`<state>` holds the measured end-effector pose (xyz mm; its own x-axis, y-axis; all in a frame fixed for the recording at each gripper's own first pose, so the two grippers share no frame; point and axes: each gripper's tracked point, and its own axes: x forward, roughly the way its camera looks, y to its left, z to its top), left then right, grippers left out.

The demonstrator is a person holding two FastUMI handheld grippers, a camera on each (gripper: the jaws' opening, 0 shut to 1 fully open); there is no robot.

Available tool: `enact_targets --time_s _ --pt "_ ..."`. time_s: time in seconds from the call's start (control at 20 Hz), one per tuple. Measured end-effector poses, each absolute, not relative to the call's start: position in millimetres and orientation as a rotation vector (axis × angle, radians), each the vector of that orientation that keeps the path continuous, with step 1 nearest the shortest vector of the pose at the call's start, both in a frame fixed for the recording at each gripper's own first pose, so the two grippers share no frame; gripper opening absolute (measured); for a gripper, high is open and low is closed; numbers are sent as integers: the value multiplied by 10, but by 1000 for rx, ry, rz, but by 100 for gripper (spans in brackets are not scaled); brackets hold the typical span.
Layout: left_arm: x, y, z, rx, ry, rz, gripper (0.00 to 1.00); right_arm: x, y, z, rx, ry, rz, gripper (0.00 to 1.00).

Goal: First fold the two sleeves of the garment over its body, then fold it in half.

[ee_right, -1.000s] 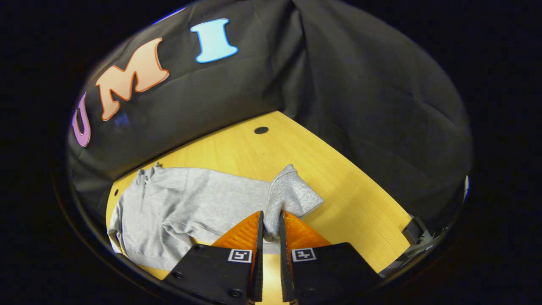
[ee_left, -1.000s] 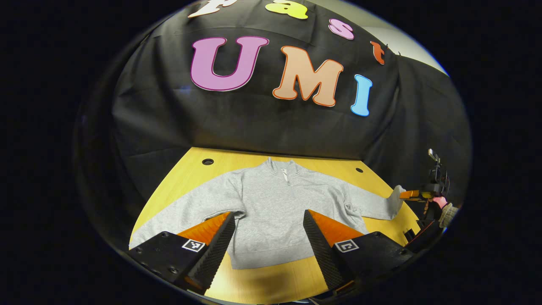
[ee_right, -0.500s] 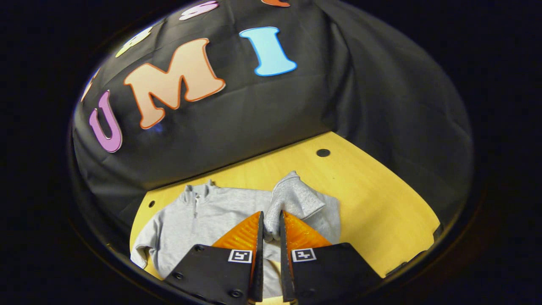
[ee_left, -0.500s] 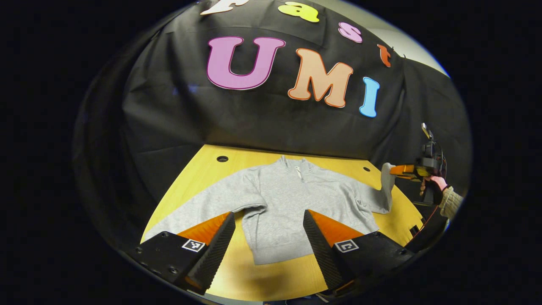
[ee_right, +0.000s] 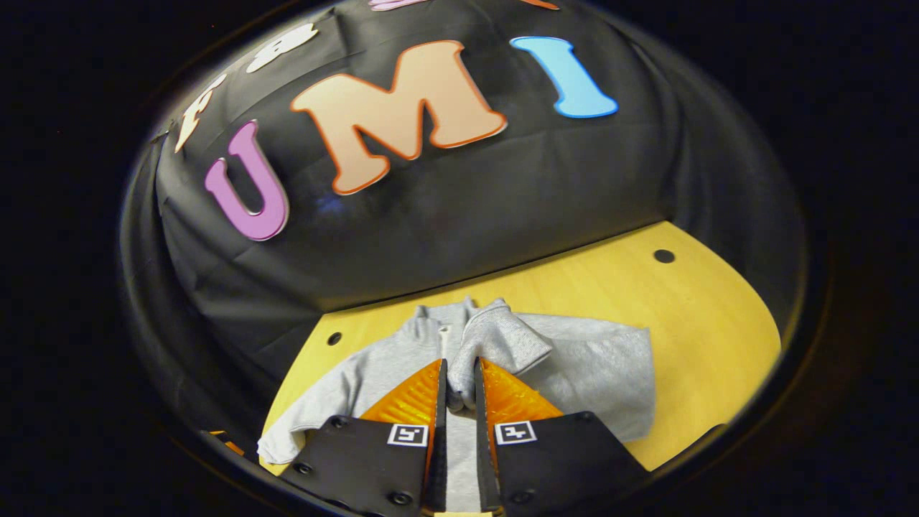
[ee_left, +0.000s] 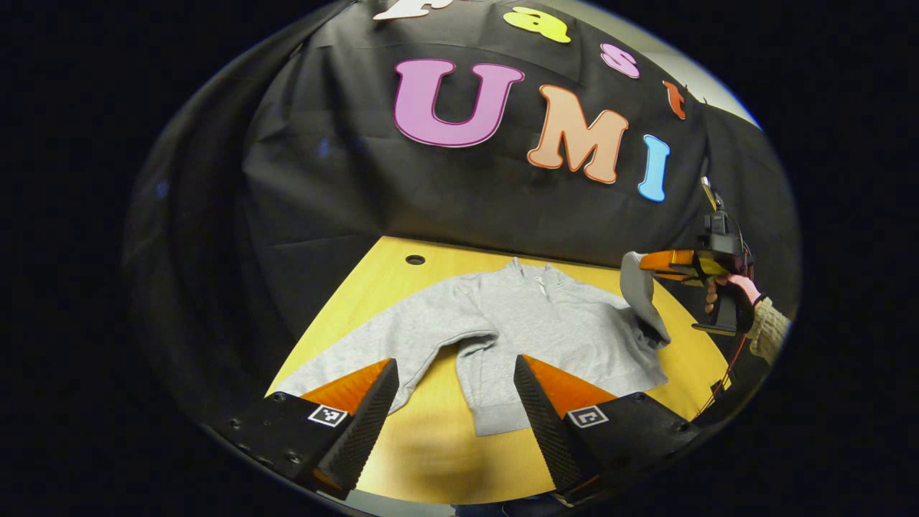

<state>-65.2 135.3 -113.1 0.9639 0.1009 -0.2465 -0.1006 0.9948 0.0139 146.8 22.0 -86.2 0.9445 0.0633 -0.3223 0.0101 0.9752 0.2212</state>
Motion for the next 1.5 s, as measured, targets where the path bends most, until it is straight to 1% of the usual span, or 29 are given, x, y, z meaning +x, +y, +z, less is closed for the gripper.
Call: enact_targets --time_s 0.3,0.55,0.7,0.75,1.05,1.15,1.2,1.35,1.4,1.45,1.5 --pt "-910 1779 -1341 -67 260 205 95 1675 1505 -982 193 357 222 20" --pt "-1141 2223 -1553 -102 280 314 95 1714 2306 -1292 146 408 332 19" --pt "-1246 2480 -1710 -118 298 372 95 1727 2650 -1474 91 435 392 17" --pt "-1269 2567 -1758 -124 302 389 95 1722 2780 -1538 76 445 410 19" --pt "-1233 2858 -2079 -145 354 453 95 1777 3229 -1929 -9 496 475 19" --pt "-1200 2904 -2148 -146 363 471 95 1789 3242 -2040 -11 522 494 24" --pt "-1173 2945 -2190 -148 368 477 95 1776 3260 -2039 -18 528 502 30" --pt "-1099 3042 -2278 -139 387 488 95 1747 3243 -2059 -73 511 509 94" --pt "-1084 3054 -2310 -136 396 492 95 1742 3231 -2042 -84 503 513 96" --pt "-1073 3069 -2354 -133 406 494 95 1710 3216 -1994 -88 494 512 100" --pt "-1104 3099 -2424 -133 419 496 95 1704 3195 -1948 -90 486 511 99"
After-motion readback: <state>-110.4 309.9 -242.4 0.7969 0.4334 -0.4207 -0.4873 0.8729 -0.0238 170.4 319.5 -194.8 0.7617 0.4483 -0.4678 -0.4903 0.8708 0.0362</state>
